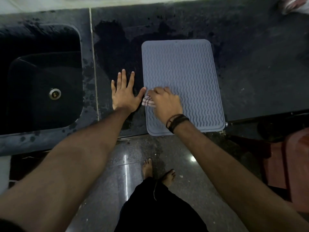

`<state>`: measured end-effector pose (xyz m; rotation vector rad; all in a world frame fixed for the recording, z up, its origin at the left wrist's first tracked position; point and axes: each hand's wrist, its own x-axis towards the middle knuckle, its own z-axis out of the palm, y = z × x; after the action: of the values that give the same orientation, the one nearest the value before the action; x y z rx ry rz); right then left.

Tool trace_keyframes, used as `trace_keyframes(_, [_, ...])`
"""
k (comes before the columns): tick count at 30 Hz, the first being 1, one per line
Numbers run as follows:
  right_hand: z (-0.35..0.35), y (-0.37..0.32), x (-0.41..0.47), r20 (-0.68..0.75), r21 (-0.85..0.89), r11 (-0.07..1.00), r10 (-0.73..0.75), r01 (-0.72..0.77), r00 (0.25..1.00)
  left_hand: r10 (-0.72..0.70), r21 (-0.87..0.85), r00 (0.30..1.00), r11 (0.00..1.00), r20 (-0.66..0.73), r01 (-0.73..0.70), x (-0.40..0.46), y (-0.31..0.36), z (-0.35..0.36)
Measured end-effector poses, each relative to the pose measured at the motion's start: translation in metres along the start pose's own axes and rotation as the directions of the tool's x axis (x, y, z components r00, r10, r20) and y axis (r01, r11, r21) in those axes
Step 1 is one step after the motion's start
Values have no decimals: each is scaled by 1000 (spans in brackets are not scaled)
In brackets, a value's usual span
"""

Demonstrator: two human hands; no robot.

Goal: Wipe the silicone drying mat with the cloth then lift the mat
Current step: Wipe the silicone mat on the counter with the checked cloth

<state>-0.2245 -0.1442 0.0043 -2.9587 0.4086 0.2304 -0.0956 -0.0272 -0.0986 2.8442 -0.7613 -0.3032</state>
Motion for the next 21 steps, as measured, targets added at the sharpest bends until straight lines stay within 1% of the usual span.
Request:
trace_keyframes(2, [10,-3,9,86,-32,999,-3,6,996,-3,7,1000,1000,-4,3,0,0,0])
trace_keyframes(3, [17,-5,5,105,-53,998,-12,17,994,-4,6,1000,1000,-5,4,0,0,0])
trace_keyframes(5, [28,-6,-17,83,-78,996,-29,36,996,0,-2,1000,1000,-1,0,0,0,0])
trace_keyframes(9, [44,-6,-73,19,-25,997,-77,77,997,3,-11,1000,1000,6,-3,0,0,0])
trace_keyframes(12, [44,-2,-95,64,-26,993,-112,114,992,-4,-15,1000,1000,13,5,-1,1,0])
trace_keyframes(14, [35,-1,-94,128,21,993,-121,120,984,-7,-12,1000,1000,14,7,-1,1,-1])
trace_keyframes(15, [26,0,-87,133,44,992,-119,115,984,-7,-8,1000,1000,13,7,-1,1,-1])
trace_keyframes(19, [-5,5,-24,-71,67,997,-44,49,997,-1,-12,1000,1000,4,1,0,0,-2])
trace_keyframes(21, [-6,10,15,-54,90,996,-10,15,998,9,2,1000,1000,-8,-9,-1,0,-1])
